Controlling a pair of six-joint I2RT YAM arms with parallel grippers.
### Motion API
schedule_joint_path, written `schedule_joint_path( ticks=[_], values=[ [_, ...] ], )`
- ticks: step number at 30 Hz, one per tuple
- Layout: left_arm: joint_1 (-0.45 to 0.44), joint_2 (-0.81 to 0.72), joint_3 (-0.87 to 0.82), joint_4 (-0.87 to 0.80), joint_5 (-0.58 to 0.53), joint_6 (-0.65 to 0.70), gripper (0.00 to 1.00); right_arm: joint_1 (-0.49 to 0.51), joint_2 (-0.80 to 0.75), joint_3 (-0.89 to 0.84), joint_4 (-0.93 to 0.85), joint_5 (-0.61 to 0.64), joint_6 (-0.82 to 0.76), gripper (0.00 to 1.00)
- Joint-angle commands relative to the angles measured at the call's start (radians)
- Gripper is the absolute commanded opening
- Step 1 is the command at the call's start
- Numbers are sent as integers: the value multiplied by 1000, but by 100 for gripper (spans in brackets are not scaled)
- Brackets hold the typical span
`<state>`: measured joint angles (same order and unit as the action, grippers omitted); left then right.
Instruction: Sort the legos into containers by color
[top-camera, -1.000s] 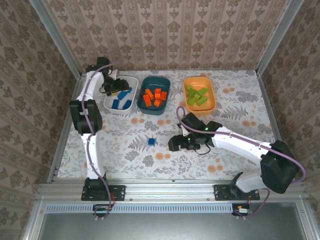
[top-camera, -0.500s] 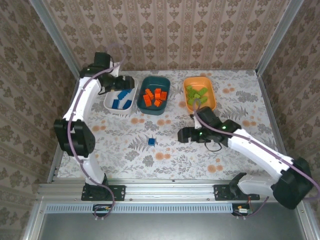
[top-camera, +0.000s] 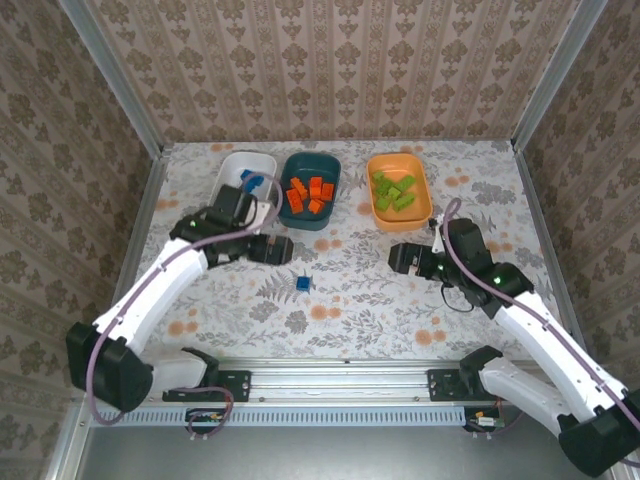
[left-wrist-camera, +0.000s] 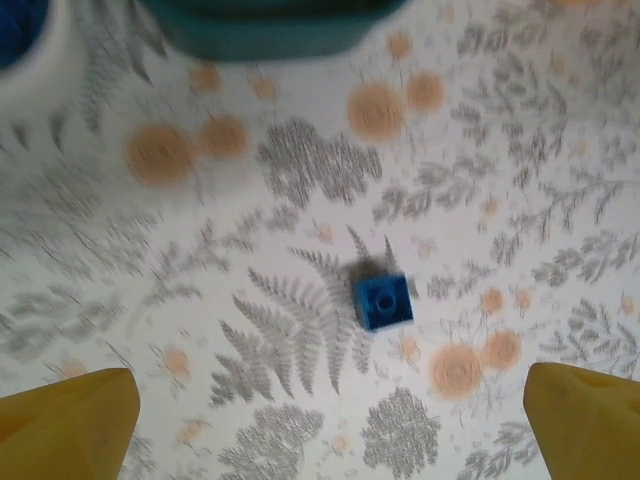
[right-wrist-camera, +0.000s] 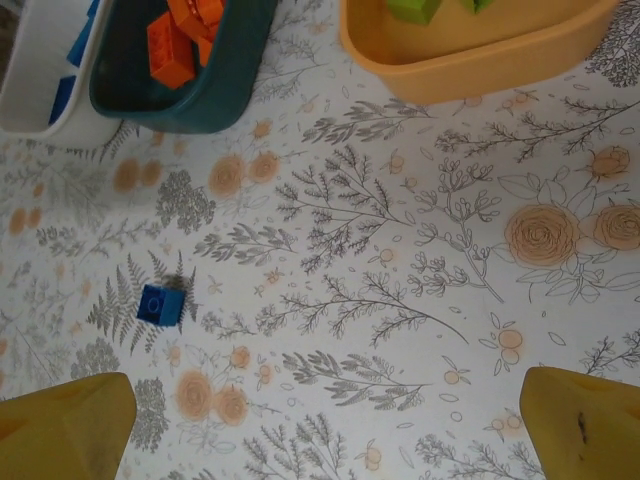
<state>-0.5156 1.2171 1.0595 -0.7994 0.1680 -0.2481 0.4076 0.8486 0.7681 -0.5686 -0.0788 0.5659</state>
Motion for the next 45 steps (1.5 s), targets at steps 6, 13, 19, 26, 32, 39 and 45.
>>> schedule_joint_path(
  ticks=[6,13,19,26,32,39,45],
  values=[
    [-206,-19,-226,187,-94,-264,100,-6,-8,-156,217,-133,119,100],
    [-258,179,-159,181,-151,-278,92,-2,14,-183,197,-185,137,99],
    [-278,319,-75,170,-166,-257,81,-2,-18,-197,180,-154,134,99],
    [-284,439,-17,175,-146,-238,70,-3,23,-202,203,-171,137,98],
    [-285,493,-10,185,-142,-228,66,-2,30,-202,210,-170,137,98],
    [-281,533,-1,207,-127,-222,54,-3,37,-201,214,-173,144,98],
    [-270,541,-10,217,-121,-211,41,-2,39,-194,211,-174,147,98]
  ],
)
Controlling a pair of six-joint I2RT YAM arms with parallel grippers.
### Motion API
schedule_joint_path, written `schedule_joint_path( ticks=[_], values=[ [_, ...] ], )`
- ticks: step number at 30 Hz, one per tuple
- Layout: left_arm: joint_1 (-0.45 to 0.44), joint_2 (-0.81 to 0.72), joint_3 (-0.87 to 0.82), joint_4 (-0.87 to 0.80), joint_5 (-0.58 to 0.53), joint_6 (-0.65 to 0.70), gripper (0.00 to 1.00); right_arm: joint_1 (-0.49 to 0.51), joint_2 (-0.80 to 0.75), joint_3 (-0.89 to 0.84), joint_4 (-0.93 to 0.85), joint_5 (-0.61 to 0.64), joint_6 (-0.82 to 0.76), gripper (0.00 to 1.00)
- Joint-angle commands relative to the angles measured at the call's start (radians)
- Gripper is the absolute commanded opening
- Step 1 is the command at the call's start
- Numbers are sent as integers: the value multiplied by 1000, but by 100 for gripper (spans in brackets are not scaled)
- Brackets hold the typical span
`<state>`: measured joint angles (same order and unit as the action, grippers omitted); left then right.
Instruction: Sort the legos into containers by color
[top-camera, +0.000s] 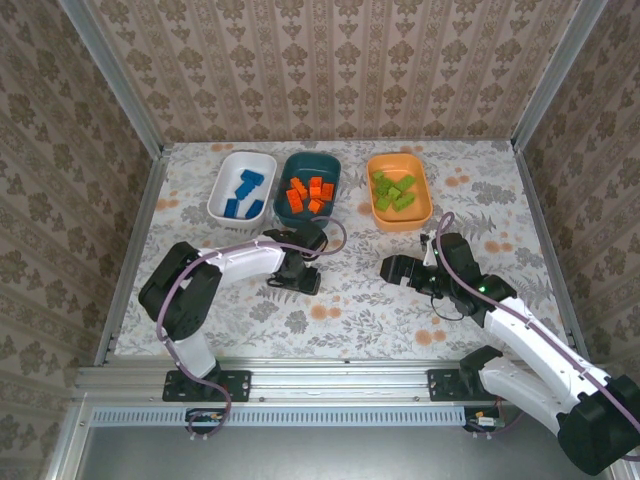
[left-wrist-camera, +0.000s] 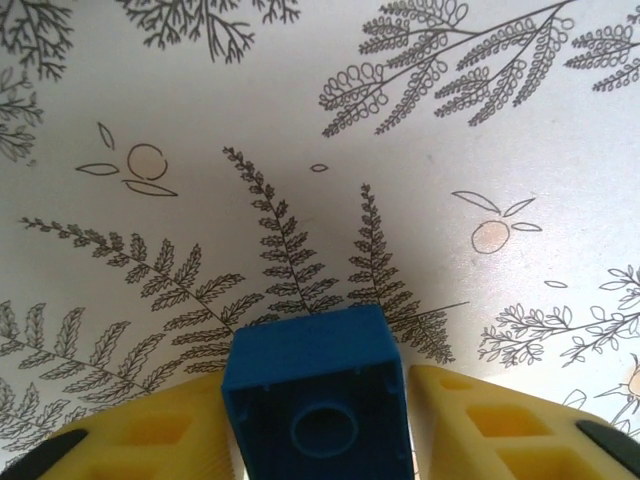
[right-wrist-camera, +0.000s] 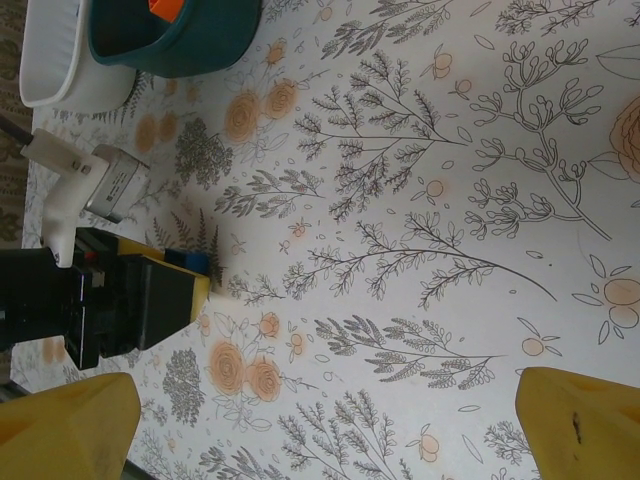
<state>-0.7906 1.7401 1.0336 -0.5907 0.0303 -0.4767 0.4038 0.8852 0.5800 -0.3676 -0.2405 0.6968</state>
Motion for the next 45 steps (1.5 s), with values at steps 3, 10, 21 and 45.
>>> schedule_joint_path(
  ticks=[3,10,21,45],
  values=[
    [6,17,12,14,22,20,34,4,6,-5,12,-13,21,97],
    [6,-7,1,12,23,21,32,4,19,2,17,-19,32,97],
    [30,-142,-82,146,202,-9,30,23,48,15,18,-21,36,97],
    [473,-439,66,188,719,-149,30,79,84,55,72,-81,65,97]
  ],
)
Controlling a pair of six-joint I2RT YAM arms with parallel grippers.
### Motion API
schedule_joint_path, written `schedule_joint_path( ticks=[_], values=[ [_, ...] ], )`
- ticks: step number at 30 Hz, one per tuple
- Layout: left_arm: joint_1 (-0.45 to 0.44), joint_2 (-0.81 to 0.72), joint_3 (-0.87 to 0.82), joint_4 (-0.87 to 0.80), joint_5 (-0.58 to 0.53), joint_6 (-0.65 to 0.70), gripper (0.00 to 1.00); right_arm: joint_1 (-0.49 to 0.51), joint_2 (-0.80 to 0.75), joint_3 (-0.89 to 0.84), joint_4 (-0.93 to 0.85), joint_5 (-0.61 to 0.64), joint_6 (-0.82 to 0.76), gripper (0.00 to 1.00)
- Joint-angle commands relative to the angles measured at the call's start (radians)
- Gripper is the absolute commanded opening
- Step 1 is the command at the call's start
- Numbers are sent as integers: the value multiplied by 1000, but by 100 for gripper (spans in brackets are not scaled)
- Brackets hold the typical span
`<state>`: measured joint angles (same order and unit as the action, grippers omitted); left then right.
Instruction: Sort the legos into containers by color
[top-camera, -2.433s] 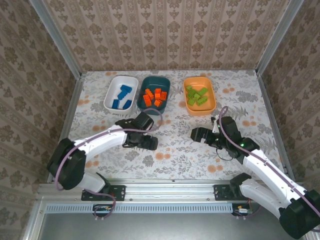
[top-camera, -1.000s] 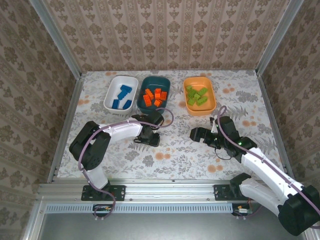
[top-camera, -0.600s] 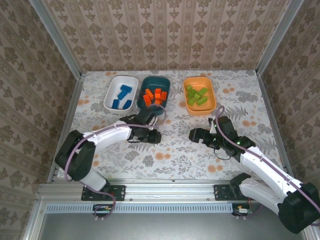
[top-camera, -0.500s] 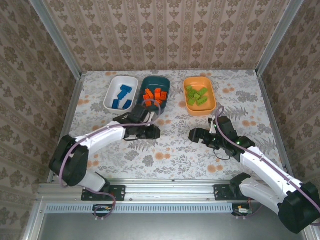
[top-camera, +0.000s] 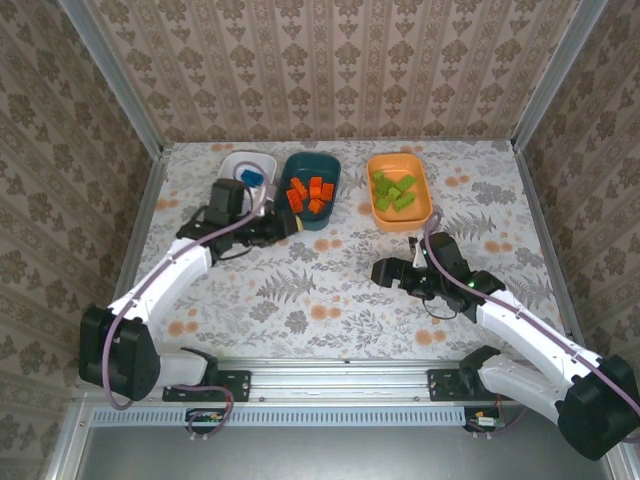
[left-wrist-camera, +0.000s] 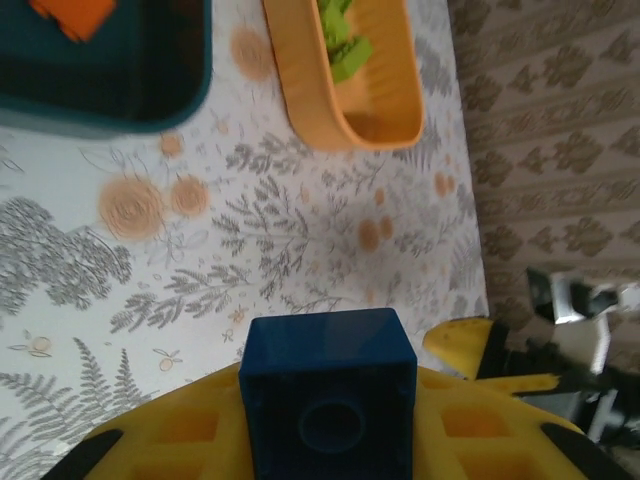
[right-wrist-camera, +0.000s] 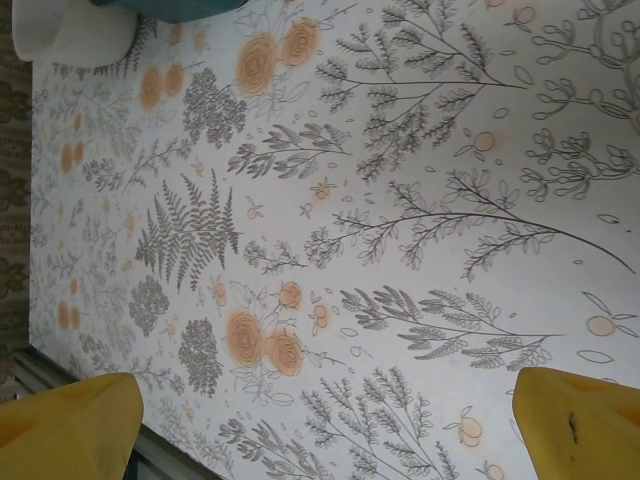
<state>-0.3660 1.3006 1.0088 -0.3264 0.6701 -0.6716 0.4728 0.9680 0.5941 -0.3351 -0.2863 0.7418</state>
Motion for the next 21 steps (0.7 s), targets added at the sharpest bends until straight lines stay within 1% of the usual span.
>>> schedule_joint_path(
  ticks=[1,5,7,9,14,16,18,20,21],
  values=[
    [74,11,121,-96,94,59,30,13,2,42,41,-39,24,96],
    [158,78,266,-173,119,112,30,19,5,51,42,-43,27,97],
    [193,135,349,-205,132,131,30,21,10,55,43,-48,27,97],
    [217,189,427,-214,144,137,30,24,15,61,41,-51,28,97],
    [253,322,636,-282,121,163,30,36,18,63,38,-54,28,97],
    [262,372,720,-331,95,184,30,41,18,58,41,-50,33,97],
    [267,437,819,-403,45,220,30,45,24,53,48,-50,37,97],
    [269,508,928,-497,-19,266,30,50,32,55,52,-50,39,97],
    [267,549,991,-546,-69,290,30,53,37,55,54,-49,41,97]
  ],
)
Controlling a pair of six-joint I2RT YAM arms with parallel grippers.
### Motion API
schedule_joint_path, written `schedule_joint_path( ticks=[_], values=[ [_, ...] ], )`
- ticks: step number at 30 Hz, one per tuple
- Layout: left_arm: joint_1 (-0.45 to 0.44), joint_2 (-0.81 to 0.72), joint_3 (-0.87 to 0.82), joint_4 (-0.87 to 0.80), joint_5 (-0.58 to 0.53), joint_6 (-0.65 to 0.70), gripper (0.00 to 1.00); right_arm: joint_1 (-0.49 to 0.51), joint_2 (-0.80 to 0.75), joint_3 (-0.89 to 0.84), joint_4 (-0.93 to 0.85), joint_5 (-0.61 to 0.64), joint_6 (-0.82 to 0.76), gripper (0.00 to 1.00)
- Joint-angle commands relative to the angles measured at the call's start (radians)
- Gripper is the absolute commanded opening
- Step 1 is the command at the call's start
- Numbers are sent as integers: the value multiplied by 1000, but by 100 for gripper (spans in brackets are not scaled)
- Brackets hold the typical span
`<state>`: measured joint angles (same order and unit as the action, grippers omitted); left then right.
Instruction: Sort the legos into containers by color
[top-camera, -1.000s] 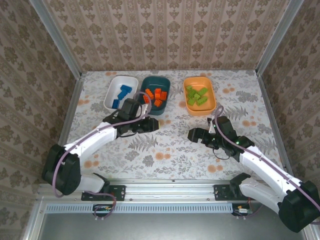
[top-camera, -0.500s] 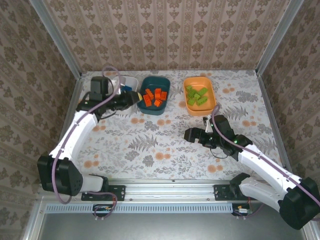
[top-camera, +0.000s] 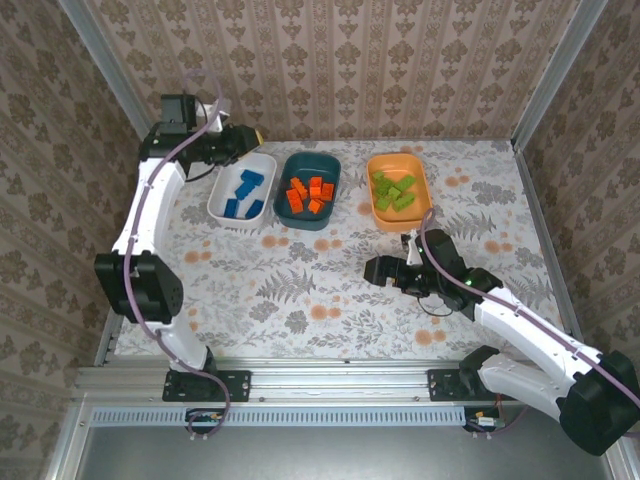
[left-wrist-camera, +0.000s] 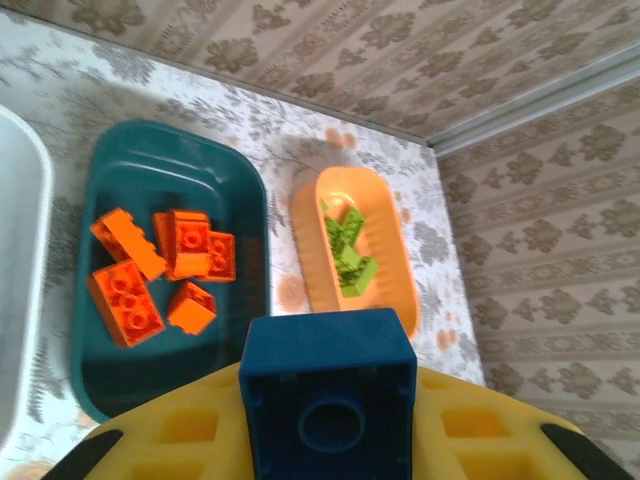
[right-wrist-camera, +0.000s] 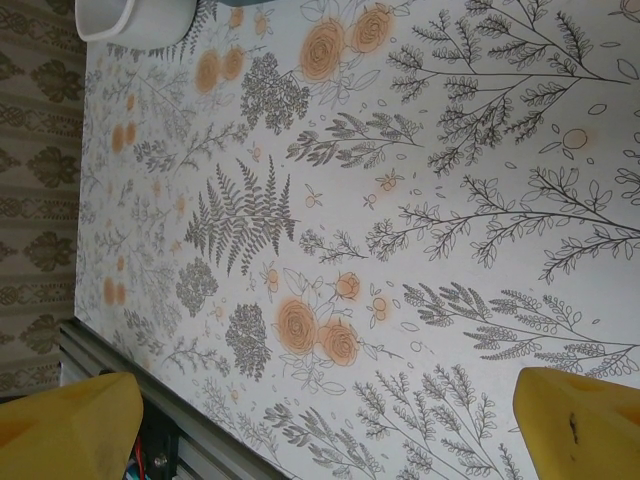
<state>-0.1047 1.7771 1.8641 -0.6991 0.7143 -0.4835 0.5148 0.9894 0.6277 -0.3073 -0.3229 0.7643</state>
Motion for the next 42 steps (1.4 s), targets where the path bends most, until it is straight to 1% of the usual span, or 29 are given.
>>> schedule_joint_path(
  ticks=[1,5,8,12,18,27,42],
  values=[
    [4,105,192,-217,-147,122,30,15,18,23,28,-11,20,97],
    [-12,275,469,-417,-334,225,30,30,33,27,33,-7,23,97],
    [-29,380,628,-496,-434,267,30,39,46,35,31,-1,19,97],
    [-33,450,682,-502,-522,293,30,53,73,45,34,2,15,97],
    [-16,550,703,-497,-598,333,29,80,118,71,29,4,4,97],
    [16,656,705,-484,-592,339,29,109,188,102,39,3,1,97],
    [30,735,734,-472,-592,346,30,165,250,148,22,24,2,98]
  ],
)
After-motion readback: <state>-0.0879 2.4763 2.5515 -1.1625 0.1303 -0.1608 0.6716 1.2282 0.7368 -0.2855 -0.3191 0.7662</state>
